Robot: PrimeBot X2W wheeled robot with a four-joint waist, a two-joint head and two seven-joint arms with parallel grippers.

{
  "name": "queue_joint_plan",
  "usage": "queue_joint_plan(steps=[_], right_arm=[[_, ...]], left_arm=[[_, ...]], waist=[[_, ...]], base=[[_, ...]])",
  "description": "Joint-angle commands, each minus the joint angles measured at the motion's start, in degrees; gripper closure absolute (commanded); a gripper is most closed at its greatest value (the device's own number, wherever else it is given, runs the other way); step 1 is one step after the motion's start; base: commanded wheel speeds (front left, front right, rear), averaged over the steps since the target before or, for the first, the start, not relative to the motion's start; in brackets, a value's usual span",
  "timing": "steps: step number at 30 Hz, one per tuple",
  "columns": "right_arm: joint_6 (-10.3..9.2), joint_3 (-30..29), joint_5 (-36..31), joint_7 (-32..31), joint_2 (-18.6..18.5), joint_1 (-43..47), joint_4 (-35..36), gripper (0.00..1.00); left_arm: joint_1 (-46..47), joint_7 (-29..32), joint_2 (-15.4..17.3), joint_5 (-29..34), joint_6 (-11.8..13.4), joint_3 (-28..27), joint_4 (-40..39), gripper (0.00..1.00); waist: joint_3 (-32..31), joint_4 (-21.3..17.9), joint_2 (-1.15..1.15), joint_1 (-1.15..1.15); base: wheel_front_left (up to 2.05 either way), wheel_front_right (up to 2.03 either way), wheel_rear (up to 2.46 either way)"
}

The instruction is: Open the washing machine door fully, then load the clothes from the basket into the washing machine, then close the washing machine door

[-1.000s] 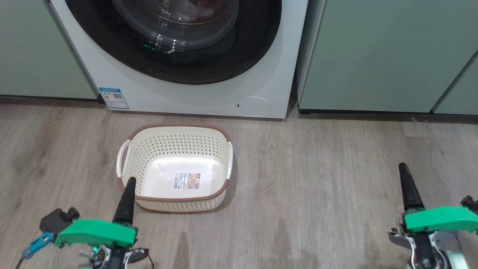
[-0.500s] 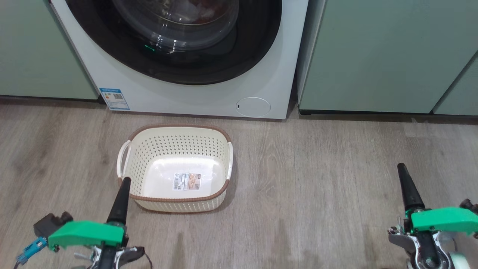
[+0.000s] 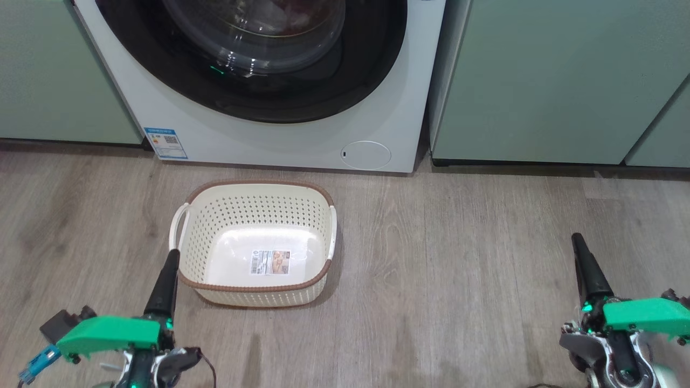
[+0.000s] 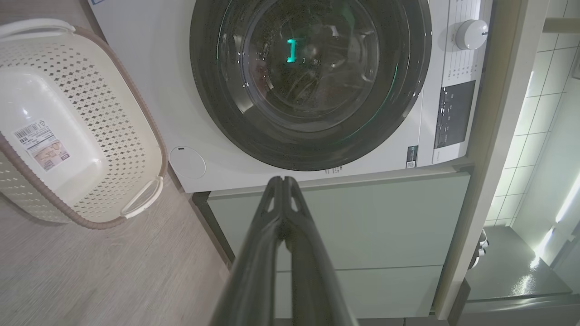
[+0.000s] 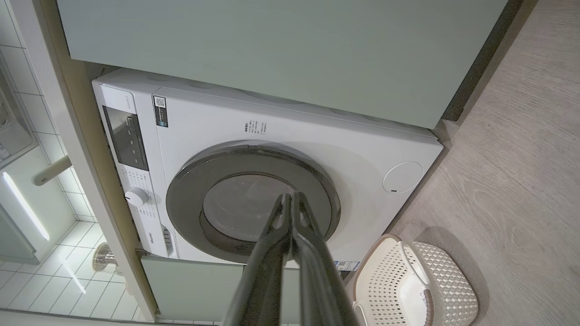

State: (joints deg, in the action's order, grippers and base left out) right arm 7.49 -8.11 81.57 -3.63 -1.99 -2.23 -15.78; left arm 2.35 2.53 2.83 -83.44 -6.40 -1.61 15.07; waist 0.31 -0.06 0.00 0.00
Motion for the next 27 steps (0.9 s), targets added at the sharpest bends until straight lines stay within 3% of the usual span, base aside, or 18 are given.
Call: queue_joint_plan(steps=[1, 14, 27], right_arm=[[0.00, 1.3, 1.8, -0.6, -0.8, -3.5, 1.8, 1.00], [0.00, 1.6, 10.5, -2.8, -0.9, -3.9, 1.8, 1.00], [0.00, 1.6, 10.6, -2.9, -0.9, -4.0, 1.8, 1.00]], left_arm=[[3.1, 0.7, 0.9, -1.6, -0.5, -1.9, -1.6, 1.00], [3.7, 2.9, 1.0, -9.7, -1.1, -3.6, -1.1, 1.00], [3.7, 3.1, 0.8, -9.6, -1.1, -3.8, -1.1, 1.00]], waist=[[0.0, 0.0, 0.00, 0.00], [-0.1, 0.1, 0.00, 0.00], [-0.1, 0.1, 0.00, 0.00]], base=[[0.00, 0.00, 0.00], [0.00, 0.00, 0.00], [0.00, 0.00, 0.00]])
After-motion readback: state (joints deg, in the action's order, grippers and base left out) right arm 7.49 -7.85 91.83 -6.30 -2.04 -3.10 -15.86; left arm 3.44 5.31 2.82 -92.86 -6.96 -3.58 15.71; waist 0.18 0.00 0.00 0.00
